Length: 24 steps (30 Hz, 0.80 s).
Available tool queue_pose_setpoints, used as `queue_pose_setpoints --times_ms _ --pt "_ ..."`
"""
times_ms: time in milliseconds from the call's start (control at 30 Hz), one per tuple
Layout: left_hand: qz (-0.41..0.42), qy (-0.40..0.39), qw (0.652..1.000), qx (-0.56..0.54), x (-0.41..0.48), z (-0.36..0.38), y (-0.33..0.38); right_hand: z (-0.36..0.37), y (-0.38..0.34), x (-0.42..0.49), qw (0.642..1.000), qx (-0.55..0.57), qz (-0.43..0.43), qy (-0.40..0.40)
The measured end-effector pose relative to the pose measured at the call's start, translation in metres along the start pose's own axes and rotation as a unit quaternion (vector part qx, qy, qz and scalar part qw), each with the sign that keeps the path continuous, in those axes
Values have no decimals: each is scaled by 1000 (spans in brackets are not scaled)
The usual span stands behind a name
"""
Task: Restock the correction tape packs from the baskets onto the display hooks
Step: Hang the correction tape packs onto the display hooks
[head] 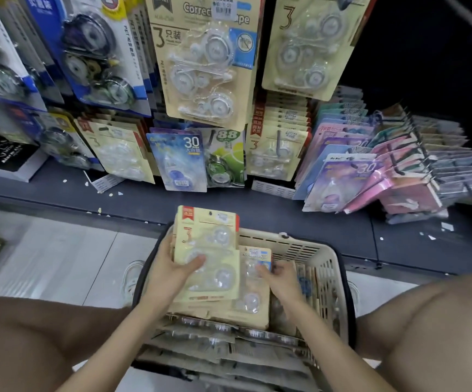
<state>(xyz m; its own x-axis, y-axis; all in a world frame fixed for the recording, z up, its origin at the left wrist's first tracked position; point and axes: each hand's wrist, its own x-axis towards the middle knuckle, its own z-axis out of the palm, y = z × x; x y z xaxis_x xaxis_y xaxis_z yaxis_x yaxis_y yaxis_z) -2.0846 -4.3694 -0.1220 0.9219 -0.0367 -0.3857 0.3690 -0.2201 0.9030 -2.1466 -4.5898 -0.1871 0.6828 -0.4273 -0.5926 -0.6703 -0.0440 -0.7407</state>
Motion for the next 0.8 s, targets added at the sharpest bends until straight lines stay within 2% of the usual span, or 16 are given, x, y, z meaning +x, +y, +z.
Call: queue_pose_setpoints --times_ms 33,100,167,233,267,333,400,467,533,633,733,800 --pt "15 28 999 20 2 -5 0 0 14 11 998 -60 7 17" --pt "41 66 996 43 5 -14 4 6 42 32 988 -150 37 -10" --pt "54 93 992 72 6 -22 7 16 35 24 969 -239 54 -28" --pt "58 111 988 86 7 -29 9 23 25 17 941 -336 32 29" --pt "61 117 987 89 7 -31 10 25 21 15 936 -345 21 60" --pt "64 122 986 93 9 -35 14 28 18 17 960 -270 34 64" --pt "70 119 986 96 10 -37 19 25 13 17 993 -104 55 25" --pt "84 108 984 110 9 -36 27 15 6 14 999 -18 34 18" --pt "100 97 982 127 7 -34 35 -3 -13 6 996 -74 -37 41" --pt "120 86 978 145 5 -31 48 -40 -50 -9 964 -203 -150 88" --pt "146 81 973 158 2 -27 63 -78 -89 -23 953 -170 -219 121" --pt "175 80 970 146 0 -25 78 -101 -117 -35 947 -93 -273 138"
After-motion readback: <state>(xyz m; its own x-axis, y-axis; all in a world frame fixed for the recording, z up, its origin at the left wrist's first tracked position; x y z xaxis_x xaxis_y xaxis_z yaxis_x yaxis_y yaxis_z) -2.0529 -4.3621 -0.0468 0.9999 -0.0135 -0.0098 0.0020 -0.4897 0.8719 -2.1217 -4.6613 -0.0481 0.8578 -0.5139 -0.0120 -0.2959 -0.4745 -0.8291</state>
